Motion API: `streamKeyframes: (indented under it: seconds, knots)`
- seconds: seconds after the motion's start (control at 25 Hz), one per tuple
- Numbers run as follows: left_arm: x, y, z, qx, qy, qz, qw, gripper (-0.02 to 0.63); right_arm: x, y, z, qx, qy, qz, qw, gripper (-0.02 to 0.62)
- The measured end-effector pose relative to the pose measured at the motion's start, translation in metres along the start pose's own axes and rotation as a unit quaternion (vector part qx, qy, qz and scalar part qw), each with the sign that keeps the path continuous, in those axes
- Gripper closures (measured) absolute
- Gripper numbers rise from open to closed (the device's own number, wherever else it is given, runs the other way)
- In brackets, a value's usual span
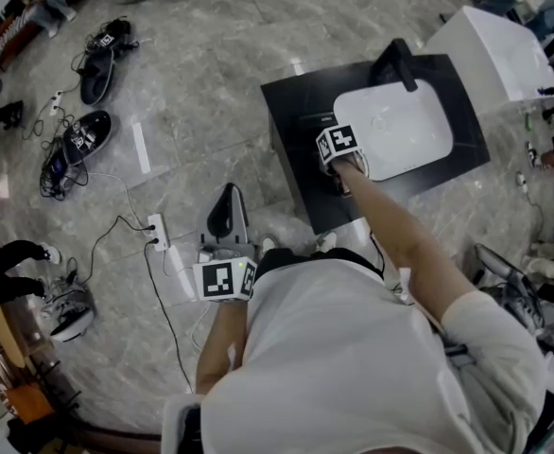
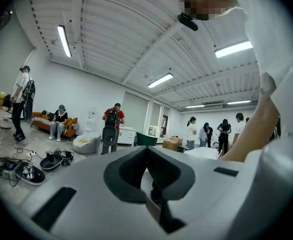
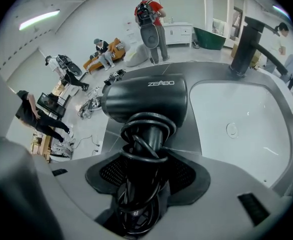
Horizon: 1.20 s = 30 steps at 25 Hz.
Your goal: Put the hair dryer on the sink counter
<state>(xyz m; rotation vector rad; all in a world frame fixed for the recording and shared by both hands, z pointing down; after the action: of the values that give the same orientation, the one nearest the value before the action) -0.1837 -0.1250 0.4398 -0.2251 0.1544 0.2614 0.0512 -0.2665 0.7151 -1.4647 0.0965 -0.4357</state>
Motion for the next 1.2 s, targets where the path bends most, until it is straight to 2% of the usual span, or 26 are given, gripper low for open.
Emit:
streamKeyframes:
  seconds: [0.48, 0.84, 1.2]
  knots:
    - [0.007, 0.002, 0.001, -0.003, -0.009, 0.027, 0.9996, 0.604, 0.0, 0.007, 0.01, -0.007, -0.013, -0.022, 1.0, 0.348]
    - [0.013, 0.003, 0.004, -0.004, -0.021, 0.04, 0.999, 0.604, 0.002, 0.017, 0.016, 0.019, -0.029, -0.016, 0.999, 0.348]
    - [0.033, -0.002, 0.003, -0.004, -0.026, 0.059, 0.9979, 0.604, 0.003, 0.041, 0.014, 0.074, -0.03, -0.011, 0.997, 0.35]
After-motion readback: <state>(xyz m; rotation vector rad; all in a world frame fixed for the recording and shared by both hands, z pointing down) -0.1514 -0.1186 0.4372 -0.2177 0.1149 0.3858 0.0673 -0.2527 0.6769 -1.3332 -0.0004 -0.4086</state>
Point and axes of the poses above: the fingertips, and each gripper's own axes: y backward along the fingers, x to its right, z out of its underside, the point moved 2 cm from there along y, backward along the fingers, and after that the axes turned 9 degrees about -x, right-handed, at the moved point
